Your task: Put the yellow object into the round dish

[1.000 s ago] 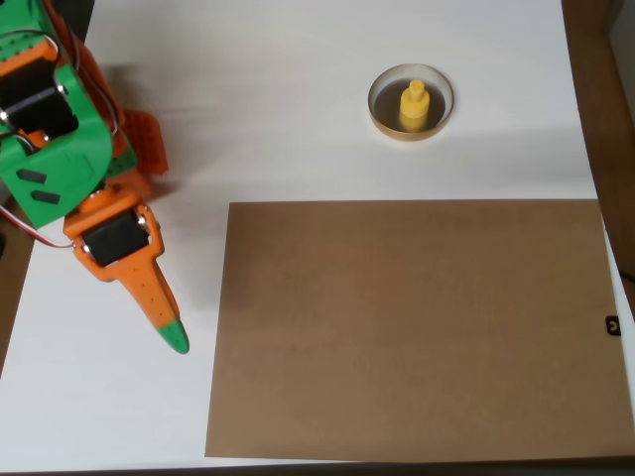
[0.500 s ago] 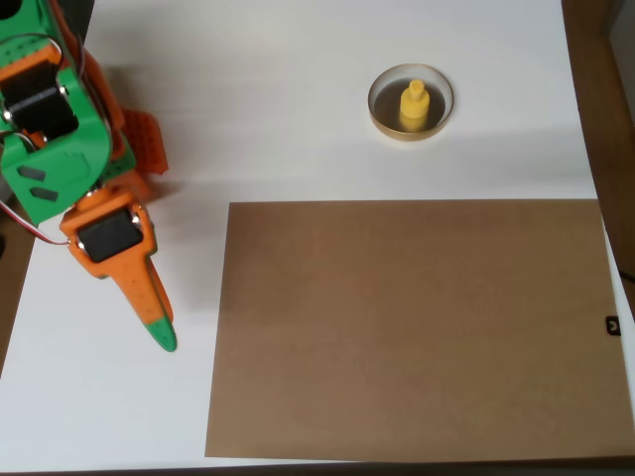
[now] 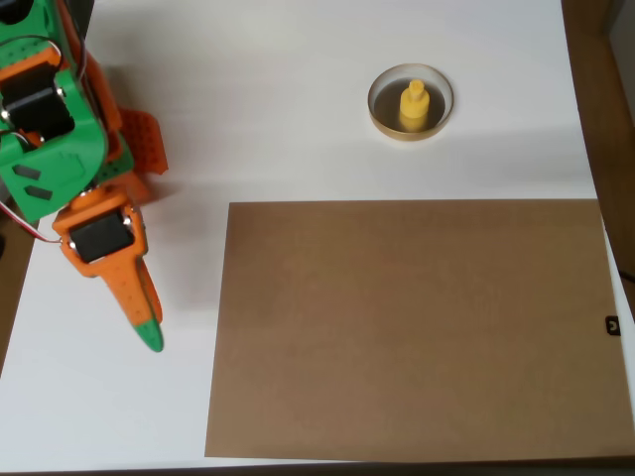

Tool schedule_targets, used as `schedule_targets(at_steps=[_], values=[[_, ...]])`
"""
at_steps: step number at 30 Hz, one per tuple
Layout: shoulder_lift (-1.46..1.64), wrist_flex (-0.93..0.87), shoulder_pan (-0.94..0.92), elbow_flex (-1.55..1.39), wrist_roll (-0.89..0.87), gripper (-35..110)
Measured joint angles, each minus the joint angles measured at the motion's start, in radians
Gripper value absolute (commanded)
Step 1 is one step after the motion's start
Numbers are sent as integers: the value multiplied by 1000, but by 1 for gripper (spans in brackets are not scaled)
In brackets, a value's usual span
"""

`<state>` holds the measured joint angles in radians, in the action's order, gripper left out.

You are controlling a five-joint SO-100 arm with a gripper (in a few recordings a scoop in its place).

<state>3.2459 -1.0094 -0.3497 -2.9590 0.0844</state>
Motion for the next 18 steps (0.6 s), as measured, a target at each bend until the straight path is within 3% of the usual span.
schedule_targets(at_steps=[6, 12, 18], values=[[3, -18, -64, -2, -32, 19], [3, -18, -114, -2, -63, 1], [3, -34, -114, -2, -61, 0]])
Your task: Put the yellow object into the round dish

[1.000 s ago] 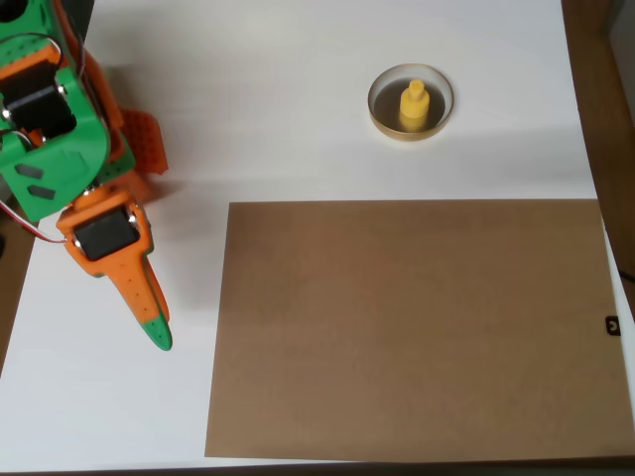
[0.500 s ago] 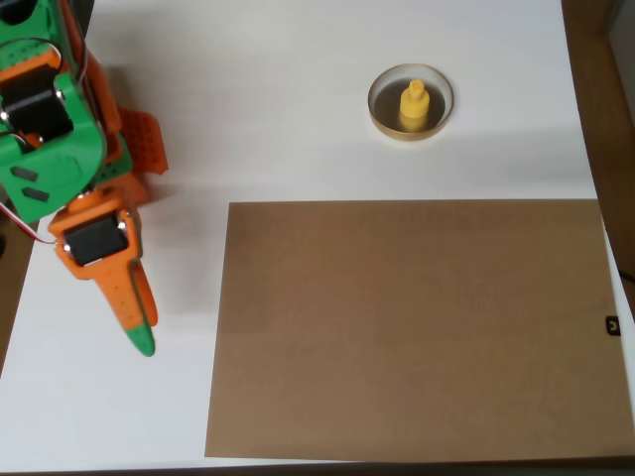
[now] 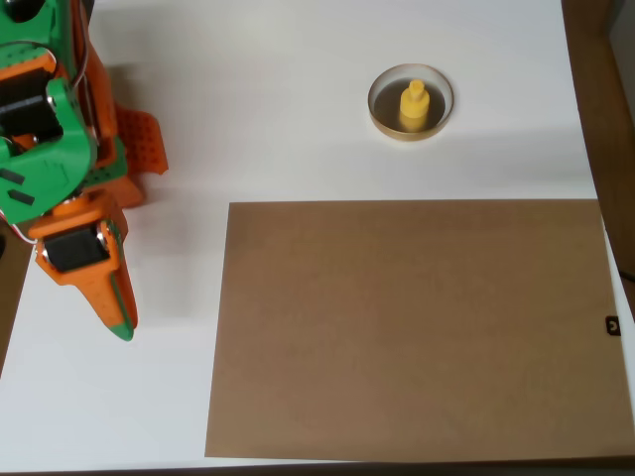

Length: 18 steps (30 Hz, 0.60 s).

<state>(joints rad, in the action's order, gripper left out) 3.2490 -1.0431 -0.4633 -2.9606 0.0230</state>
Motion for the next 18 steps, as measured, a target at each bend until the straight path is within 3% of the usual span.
schedule_targets(at_steps=[18], values=[[0, -2, 6, 0, 8, 0]])
